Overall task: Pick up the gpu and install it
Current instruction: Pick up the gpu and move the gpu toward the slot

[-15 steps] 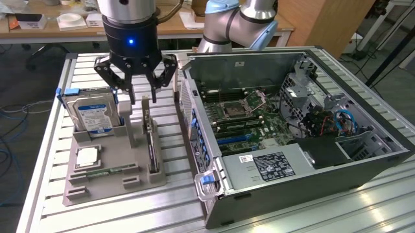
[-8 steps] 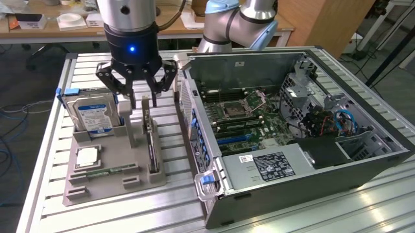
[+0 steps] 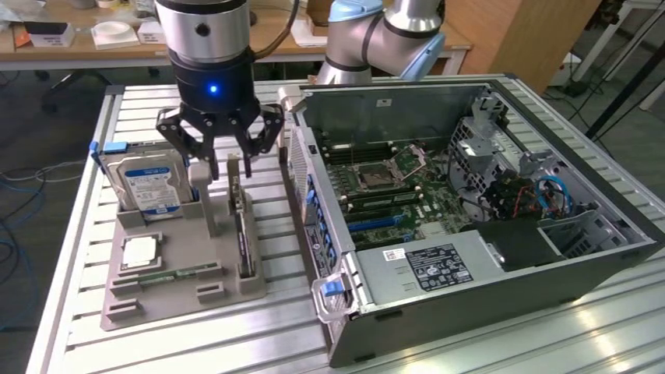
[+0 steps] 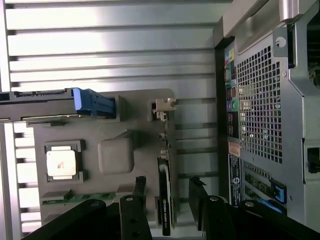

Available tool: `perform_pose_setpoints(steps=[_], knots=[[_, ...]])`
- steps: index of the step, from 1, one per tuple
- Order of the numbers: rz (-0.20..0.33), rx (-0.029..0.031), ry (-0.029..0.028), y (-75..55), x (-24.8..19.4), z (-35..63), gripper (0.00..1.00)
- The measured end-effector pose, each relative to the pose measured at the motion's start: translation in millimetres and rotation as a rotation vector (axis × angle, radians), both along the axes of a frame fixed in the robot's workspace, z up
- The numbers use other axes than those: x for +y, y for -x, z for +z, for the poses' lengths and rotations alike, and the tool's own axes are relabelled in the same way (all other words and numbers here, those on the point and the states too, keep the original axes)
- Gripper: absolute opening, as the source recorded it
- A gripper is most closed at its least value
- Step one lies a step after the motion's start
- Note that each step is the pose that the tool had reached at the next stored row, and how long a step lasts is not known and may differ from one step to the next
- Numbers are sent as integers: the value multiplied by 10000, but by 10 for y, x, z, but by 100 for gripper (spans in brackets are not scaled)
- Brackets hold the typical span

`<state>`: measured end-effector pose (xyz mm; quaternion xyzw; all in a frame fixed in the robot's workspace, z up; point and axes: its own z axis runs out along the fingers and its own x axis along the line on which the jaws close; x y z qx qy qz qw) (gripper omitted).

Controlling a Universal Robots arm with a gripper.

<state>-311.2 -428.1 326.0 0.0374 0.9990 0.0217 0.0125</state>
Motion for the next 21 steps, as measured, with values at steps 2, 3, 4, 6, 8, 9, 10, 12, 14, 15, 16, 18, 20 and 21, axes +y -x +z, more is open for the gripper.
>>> perform_pose_setpoints(steps=[2, 3, 4, 6, 8, 9, 10, 12, 14, 15, 16, 18, 20, 21], knots=[[0, 0, 0, 0, 0, -22, 47], [0, 0, 0, 0, 0, -31, 47], [-1, 0, 0, 0, 0, -39, 47], [0, 1, 1, 0, -1, -56, 47], [1, 1, 1, 0, -4, -72, 47], [3, 2, 2, -1, -8, -77, 47], [3, 1, 2, -1, -13, -83, 47], [1, 0, 0, 0, -26, -98, 47], [3, -1, 0, -1, -39, -115, 47], [2, 1, 3, 0, -44, -123, 47], [1, 0, 5, 1, -46, -132, 47], [0, 1, 14, 1, -47, -151, 47], [2, 1, 19, 0, -49, -174, 47], [2, 1, 20, 0, -49, -187, 47]])
